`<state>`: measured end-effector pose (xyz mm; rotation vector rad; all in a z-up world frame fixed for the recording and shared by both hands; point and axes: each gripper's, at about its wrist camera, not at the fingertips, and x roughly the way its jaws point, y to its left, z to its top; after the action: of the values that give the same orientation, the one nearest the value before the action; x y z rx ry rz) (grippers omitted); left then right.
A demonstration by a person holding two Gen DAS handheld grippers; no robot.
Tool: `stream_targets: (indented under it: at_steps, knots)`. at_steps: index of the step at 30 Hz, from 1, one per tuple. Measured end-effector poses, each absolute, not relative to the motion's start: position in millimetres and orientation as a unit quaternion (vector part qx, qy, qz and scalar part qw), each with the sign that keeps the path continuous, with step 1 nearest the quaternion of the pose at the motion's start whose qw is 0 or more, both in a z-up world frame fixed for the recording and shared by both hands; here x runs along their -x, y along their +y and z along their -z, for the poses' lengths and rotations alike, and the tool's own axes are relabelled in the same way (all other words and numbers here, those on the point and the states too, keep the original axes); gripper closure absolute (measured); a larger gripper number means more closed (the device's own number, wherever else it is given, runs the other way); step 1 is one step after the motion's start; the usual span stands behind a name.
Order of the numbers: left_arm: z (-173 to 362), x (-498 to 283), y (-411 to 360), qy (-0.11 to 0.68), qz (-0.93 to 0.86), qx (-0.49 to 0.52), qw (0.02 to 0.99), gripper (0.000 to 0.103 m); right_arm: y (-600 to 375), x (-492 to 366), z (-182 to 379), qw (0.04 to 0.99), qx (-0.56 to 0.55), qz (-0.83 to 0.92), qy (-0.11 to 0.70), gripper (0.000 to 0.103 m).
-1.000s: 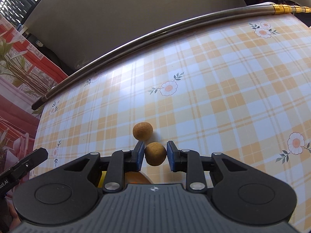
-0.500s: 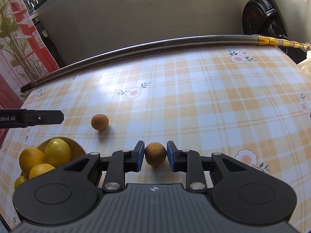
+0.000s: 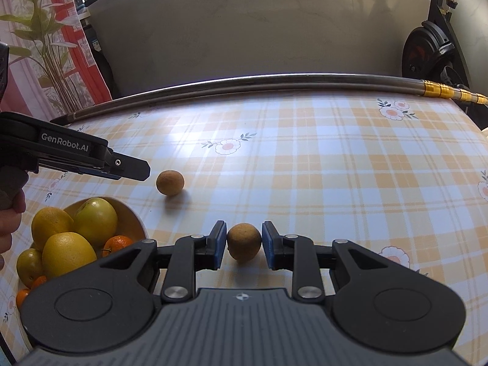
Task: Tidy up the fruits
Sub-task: 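Grasp the last brown kiwi on the cloth with the left gripper while the right gripper holds its kiwi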
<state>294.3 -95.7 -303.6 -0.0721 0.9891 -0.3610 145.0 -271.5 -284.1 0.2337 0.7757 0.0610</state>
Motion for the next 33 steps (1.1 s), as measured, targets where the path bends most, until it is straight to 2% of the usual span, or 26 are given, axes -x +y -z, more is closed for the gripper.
stream_targets:
  at_steps: [13,27,29,33]
  knots:
    - [316.2,-312.3,-106.1,0.495,0.176,0.056,0.849,0.053,-274.3,-143.8,288.2,0.920,-0.125,-0.040,0.371,0.075]
    - [324.9,-317.8,-126.1,0.502,0.185,0.040,0.844,0.055,-298.5,-127.7,289.9,0.910,-0.209,-0.016,0.357,0.075]
    - [325.0,-315.4,-130.0,0.500,0.183,0.028,0.846,0.057,-299.9,-125.3,288.8,0.909,-0.217,-0.015,0.354,0.075]
    - [322.8,-309.7,-134.1,0.488,0.189,0.005,0.852,0.072,-299.6,-122.9,287.8,0.909,-0.224,-0.013,0.352,0.075]
